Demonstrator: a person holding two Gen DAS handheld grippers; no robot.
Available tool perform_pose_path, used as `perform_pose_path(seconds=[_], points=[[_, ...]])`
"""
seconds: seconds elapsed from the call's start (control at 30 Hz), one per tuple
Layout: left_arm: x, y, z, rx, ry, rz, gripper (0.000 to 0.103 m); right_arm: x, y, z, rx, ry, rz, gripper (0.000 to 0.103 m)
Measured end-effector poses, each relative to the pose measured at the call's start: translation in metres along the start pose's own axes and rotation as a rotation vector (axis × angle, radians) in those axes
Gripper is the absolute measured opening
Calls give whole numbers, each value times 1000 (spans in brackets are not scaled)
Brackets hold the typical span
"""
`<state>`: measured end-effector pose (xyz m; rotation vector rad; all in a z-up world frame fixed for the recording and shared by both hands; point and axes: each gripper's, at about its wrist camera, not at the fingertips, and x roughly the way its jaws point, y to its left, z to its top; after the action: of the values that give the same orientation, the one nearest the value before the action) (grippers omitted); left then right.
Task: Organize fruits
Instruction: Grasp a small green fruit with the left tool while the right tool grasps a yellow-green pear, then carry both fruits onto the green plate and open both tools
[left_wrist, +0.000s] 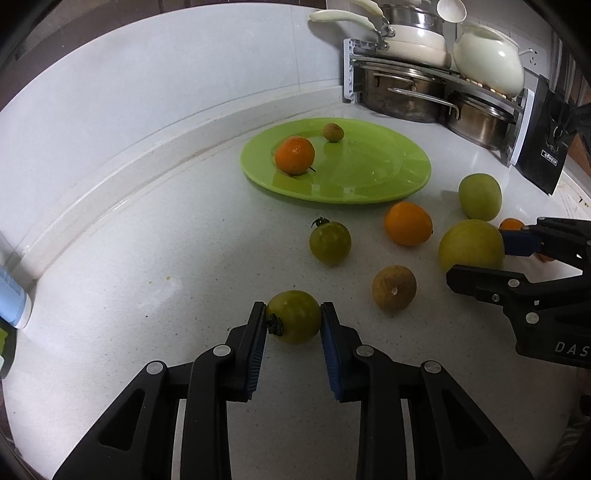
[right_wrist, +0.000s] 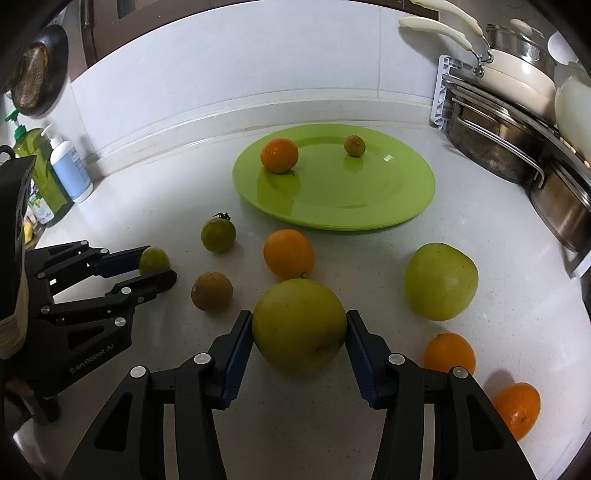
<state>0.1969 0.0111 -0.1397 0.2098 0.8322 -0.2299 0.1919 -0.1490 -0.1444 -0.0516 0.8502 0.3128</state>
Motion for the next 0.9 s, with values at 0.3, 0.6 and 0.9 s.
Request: perform_pose_path(seconds=[0.3,0.6,0.9], points=[[-22,-4,3,-19,-38,11,29,-20,2,2,4,-45,1,50],[-54,-11,8,-51,-91,10,29,-53,2,1,4,-108,6,50],[-81,-21,18,-60,-148,13,29,-83,-1,3,-3,-181,4,50]])
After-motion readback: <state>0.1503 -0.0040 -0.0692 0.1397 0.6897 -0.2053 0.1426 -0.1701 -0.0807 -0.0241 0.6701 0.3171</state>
